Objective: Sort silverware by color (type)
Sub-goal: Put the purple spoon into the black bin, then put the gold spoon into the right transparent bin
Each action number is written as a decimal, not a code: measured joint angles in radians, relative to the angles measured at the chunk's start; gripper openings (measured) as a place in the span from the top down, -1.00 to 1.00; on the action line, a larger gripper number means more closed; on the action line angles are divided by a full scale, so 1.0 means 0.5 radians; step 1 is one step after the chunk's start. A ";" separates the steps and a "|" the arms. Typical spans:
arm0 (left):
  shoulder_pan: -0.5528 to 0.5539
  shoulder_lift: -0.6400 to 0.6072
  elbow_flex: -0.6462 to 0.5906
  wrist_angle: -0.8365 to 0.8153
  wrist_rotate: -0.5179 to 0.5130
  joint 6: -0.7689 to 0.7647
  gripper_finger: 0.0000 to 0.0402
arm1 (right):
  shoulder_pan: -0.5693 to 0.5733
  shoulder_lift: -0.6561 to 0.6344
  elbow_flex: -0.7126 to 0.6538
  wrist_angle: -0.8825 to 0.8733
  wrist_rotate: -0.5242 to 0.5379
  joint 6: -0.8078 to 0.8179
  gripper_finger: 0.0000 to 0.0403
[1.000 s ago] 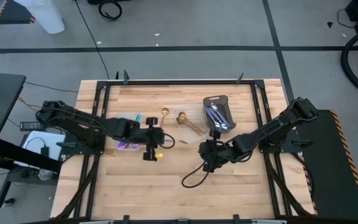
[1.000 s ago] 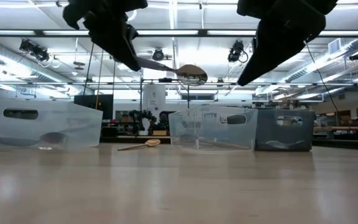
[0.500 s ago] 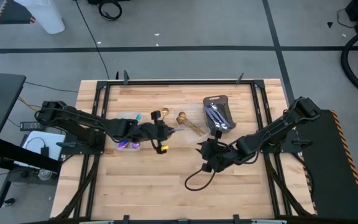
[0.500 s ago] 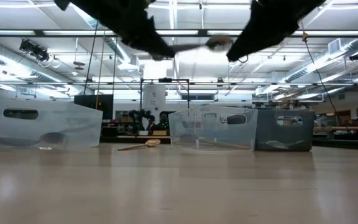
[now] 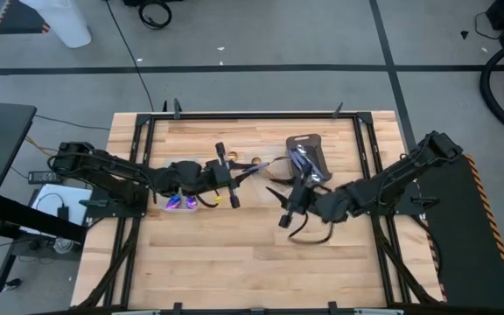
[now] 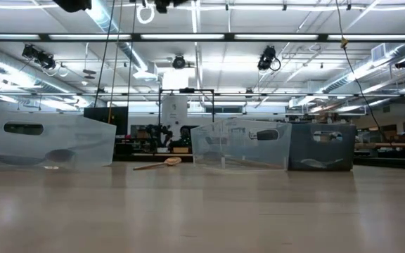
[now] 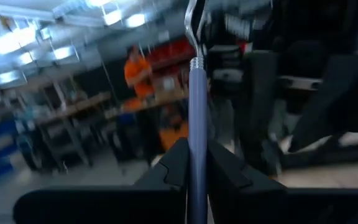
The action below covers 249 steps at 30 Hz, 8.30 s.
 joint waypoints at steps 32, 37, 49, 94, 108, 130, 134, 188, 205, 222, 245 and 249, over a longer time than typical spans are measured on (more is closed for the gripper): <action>0.259 -0.018 0.275 0.247 0.620 -0.299 0.79 | -0.692 -0.373 0.011 0.695 -1.456 -0.570 0.07; 0.260 -0.009 0.276 0.261 0.620 -0.290 0.79 | -0.796 -0.267 0.105 0.691 -1.630 -0.474 0.13; 0.260 -0.009 0.276 0.267 0.614 -0.287 0.79 | -0.877 -0.098 0.256 0.662 -1.798 -0.433 0.45; 0.152 -0.109 0.275 -1.719 0.175 -0.657 0.20 | -0.993 -0.254 0.133 -1.139 -0.970 0.417 0.73; 0.151 -0.109 0.275 -1.971 0.183 -0.822 0.20 | -1.266 -0.252 -0.454 -1.156 -0.879 1.127 0.73; 0.152 -0.109 0.275 -2.012 0.184 -0.872 0.20 | -1.597 -0.252 -0.745 -1.296 -1.487 1.465 0.53; 0.152 -0.109 0.275 -2.069 0.184 -0.881 0.20 | -1.597 -0.252 -0.709 -1.351 -1.628 1.401 0.40; 0.505 0.756 0.180 -2.017 -0.015 -1.755 0.07 | -0.334 -0.363 -0.489 -0.560 -0.456 1.129 0.30; 0.480 0.793 0.182 -2.043 0.109 -1.871 0.89 | -0.333 -0.348 -0.489 -0.471 -0.463 1.040 0.30; 0.478 0.554 0.170 -2.056 0.044 -1.811 0.91 | -0.332 -0.349 -0.489 -0.468 -0.493 0.952 0.30; 0.324 0.226 0.177 -1.690 -0.258 -1.465 0.91 | -0.323 -0.349 -0.489 -0.289 -0.568 0.872 0.30; 0.218 0.226 0.177 -1.530 -0.282 -1.375 0.91 | -0.310 -0.349 -0.490 -0.289 -0.567 0.867 0.30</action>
